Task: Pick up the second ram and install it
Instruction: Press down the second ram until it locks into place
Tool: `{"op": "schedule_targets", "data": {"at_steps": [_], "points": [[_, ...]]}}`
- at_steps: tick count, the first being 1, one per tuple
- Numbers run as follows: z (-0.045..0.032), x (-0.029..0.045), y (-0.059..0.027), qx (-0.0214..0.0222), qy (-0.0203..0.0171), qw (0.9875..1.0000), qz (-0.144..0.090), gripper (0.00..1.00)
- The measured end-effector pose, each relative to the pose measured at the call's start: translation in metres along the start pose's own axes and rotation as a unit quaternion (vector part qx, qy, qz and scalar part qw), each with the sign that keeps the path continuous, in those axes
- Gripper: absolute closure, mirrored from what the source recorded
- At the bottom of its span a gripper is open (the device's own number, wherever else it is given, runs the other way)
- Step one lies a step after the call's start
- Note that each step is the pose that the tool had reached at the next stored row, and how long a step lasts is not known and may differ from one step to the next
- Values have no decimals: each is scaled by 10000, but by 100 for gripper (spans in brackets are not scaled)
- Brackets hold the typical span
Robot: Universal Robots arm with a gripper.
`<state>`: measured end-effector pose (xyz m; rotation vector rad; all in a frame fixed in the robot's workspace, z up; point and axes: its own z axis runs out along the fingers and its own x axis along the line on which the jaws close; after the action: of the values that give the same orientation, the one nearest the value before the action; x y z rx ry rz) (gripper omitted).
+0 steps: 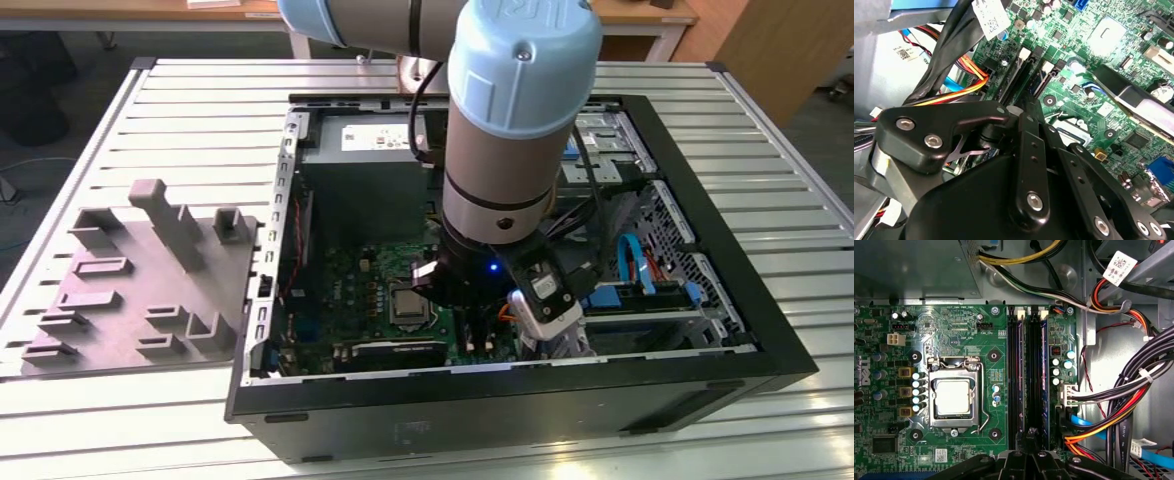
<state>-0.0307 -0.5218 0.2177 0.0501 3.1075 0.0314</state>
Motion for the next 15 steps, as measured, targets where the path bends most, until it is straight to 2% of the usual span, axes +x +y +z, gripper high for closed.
{"op": "schedule_targets", "data": {"at_steps": [6, 13, 15], "points": [[-24, -1, 3, -10, -3, 10000, 0, 89], [-197, -7, 4, 0, 0, 10000, 0, 89], [-225, -8, 5, 0, 0, 10000, 0, 89]]}}
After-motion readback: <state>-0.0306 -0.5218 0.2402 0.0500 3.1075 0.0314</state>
